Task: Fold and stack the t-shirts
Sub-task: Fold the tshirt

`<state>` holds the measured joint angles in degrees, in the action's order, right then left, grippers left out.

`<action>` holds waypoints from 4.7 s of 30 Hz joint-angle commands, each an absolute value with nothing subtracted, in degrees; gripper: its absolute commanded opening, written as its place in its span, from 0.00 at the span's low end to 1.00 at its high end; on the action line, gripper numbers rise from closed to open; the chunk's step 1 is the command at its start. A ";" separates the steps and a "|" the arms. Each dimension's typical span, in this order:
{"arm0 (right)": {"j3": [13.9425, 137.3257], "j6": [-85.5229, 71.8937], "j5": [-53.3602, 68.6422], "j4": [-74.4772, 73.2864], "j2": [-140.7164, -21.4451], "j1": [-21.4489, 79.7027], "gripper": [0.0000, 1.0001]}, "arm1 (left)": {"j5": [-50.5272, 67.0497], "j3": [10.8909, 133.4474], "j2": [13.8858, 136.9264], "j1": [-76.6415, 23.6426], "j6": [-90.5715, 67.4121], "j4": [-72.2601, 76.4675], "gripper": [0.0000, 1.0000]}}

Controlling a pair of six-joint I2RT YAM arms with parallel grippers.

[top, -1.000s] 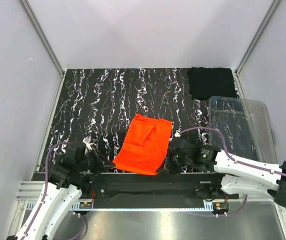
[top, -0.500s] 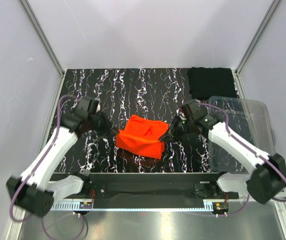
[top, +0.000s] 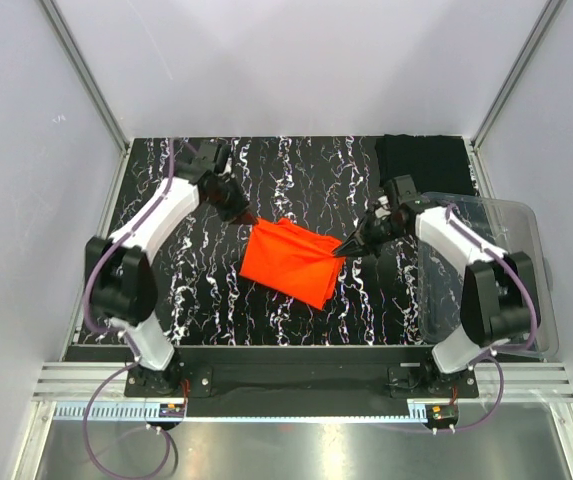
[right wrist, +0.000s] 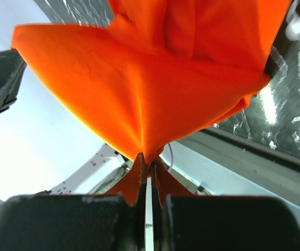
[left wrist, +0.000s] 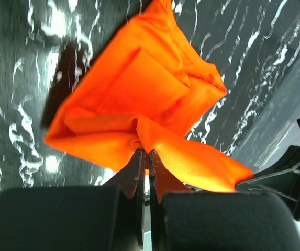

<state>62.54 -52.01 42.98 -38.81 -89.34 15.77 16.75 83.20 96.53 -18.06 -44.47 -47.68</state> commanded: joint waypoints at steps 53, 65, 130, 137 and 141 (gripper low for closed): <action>81.30 -24.78 38.58 -32.61 -121.64 8.61 0.11 | 44.74 99.22 135.60 -17.67 -37.61 -0.18 0.42; 87.70 -21.80 31.03 -39.19 -124.71 8.26 0.15 | 42.98 94.60 129.39 -17.31 -30.85 -11.07 0.43; 66.19 -20.30 48.26 -34.89 -116.02 22.94 0.27 | 35.86 55.02 104.33 -22.41 -30.60 -10.96 0.38; 62.84 -23.11 47.90 -35.24 -106.17 22.41 0.28 | 36.99 62.66 96.07 -22.85 -29.35 -18.54 0.44; 61.96 -24.26 48.60 -35.33 -102.57 20.05 0.29 | 39.28 63.46 95.45 -24.78 -31.81 -18.28 0.45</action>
